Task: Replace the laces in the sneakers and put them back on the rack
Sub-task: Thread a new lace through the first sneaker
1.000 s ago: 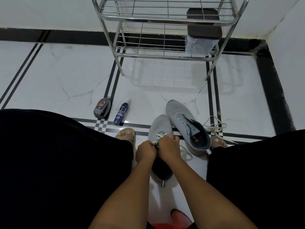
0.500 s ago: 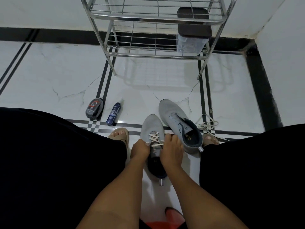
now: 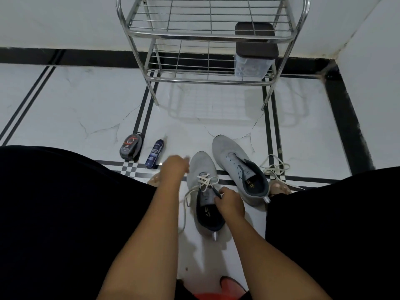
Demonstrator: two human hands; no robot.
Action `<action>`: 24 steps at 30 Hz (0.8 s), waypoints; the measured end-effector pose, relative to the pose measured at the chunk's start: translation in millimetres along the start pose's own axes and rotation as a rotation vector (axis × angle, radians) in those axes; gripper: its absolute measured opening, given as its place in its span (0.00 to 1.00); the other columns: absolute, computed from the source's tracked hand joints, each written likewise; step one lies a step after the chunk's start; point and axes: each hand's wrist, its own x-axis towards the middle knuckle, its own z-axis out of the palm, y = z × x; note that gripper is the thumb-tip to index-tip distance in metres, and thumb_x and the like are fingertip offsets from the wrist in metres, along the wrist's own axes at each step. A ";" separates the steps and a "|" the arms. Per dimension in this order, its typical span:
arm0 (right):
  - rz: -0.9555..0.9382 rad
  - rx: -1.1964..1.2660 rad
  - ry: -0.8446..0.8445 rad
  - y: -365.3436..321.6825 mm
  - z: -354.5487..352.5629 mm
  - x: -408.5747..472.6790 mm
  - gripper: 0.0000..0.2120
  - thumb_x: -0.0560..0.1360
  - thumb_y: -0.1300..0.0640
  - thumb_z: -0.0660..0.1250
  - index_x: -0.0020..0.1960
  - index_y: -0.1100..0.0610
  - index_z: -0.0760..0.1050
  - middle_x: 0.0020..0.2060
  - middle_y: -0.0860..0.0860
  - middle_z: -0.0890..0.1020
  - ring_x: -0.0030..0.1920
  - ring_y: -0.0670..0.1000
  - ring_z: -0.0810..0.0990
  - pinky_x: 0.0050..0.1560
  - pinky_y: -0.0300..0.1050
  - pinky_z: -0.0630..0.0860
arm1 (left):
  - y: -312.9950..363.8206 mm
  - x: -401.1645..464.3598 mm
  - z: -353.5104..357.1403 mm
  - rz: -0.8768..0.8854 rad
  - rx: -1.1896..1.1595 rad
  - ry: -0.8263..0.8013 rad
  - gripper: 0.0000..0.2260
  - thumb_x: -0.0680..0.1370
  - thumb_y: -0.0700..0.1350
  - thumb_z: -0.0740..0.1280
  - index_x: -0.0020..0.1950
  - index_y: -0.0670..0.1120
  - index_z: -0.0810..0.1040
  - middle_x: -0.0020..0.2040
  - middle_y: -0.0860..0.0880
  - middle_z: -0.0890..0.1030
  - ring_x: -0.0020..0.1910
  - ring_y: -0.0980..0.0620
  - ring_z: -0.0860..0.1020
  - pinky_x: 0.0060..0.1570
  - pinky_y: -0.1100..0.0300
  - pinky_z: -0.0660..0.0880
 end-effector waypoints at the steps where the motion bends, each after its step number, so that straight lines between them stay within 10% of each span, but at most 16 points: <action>1: -0.023 -0.027 0.009 -2.4 -0.9 1.3 0.11 0.77 0.53 0.63 0.56 0.54 0.77 0.53 0.55 0.81 0.54 0.57 0.78 0.47 0.45 0.74 | -14.9 -0.6 21.4 -0.037 0.104 -0.142 0.16 0.81 0.47 0.57 0.56 0.40 0.80 0.56 0.42 0.81 0.52 0.44 0.78 0.49 0.58 0.73; 13: 0.043 -0.009 0.045 3.5 0.3 10.9 0.11 0.78 0.57 0.59 0.55 0.57 0.78 0.54 0.57 0.80 0.55 0.59 0.78 0.45 0.45 0.72 | -72.4 0.6 56.8 -0.388 0.157 -0.022 0.19 0.81 0.42 0.60 0.69 0.34 0.69 0.66 0.39 0.74 0.65 0.39 0.73 0.60 0.52 0.71; 21: 0.013 -0.032 0.030 3.4 -0.5 10.5 0.11 0.79 0.56 0.59 0.56 0.56 0.77 0.54 0.57 0.80 0.55 0.59 0.78 0.46 0.46 0.73 | -58.3 -10.1 75.3 0.084 0.360 0.126 0.16 0.77 0.43 0.60 0.65 0.46 0.73 0.63 0.43 0.75 0.61 0.42 0.74 0.55 0.50 0.73; 24: -0.007 -0.054 0.024 2.0 -0.6 10.5 0.10 0.79 0.56 0.59 0.54 0.56 0.77 0.53 0.57 0.80 0.54 0.59 0.79 0.44 0.45 0.71 | -50.7 10.1 79.5 0.204 0.349 -0.046 0.16 0.78 0.42 0.60 0.66 0.49 0.72 0.62 0.42 0.77 0.61 0.41 0.74 0.58 0.51 0.73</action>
